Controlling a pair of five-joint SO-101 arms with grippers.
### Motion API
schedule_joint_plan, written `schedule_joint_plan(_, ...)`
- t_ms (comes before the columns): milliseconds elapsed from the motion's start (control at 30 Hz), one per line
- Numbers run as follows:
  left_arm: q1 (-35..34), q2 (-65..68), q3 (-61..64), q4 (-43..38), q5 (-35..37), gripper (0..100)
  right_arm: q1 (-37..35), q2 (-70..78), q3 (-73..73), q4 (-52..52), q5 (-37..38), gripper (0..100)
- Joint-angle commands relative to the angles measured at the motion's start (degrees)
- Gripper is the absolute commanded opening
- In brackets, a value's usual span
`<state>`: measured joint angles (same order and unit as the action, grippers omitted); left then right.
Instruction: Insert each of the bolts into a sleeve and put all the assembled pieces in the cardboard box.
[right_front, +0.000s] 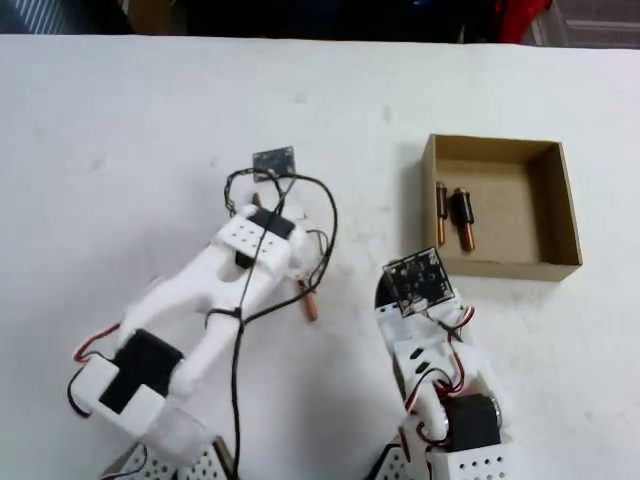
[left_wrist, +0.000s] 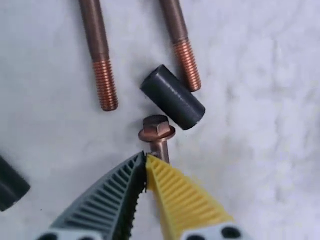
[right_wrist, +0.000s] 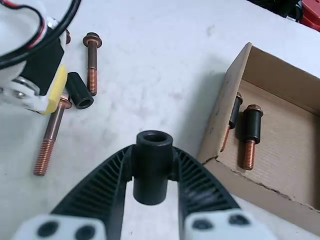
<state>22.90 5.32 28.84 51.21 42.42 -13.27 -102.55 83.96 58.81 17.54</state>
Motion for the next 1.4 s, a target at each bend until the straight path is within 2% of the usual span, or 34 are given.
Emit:
schedule_joint_plan(0, 0.7, 0.2, -2.5, -3.2, 0.8, 2, 0.6, -0.6, -0.5, 0.2, -0.1, 1.7)
schedule_joint_plan(167, 0.5, 0.2, -2.5, -6.3, 0.9, 2, 0.6, -0.6, -0.5, 0.2, -0.1, 1.7)
schedule_joint_plan(367, 0.4, 0.3, -2.5, -6.3, 0.9, 3, 0.6, -0.6, -0.6, 0.2, 0.4, 1.7)
schedule_joint_plan(600, 0.9, 0.3, -2.5, -3.2, 1.1, 18, 0.6, -0.6, -0.6, 0.3, 2.4, 1.7)
schedule_joint_plan(967, 0.6, 0.7, -2.0, -2.9, 1.1, 19, 0.6, -0.6, -0.6, 0.3, 2.6, 1.7)
schedule_joint_plan(1267, 0.3, 9.1, -5.3, -2.9, 1.2, 19, 0.6, -0.6, -0.6, 0.4, 2.6, 1.7)
schedule_joint_plan(1367, -0.9, 9.5, -5.7, -3.3, 1.2, 15, 0.6, -0.6, -0.6, 0.4, 2.6, 1.7)
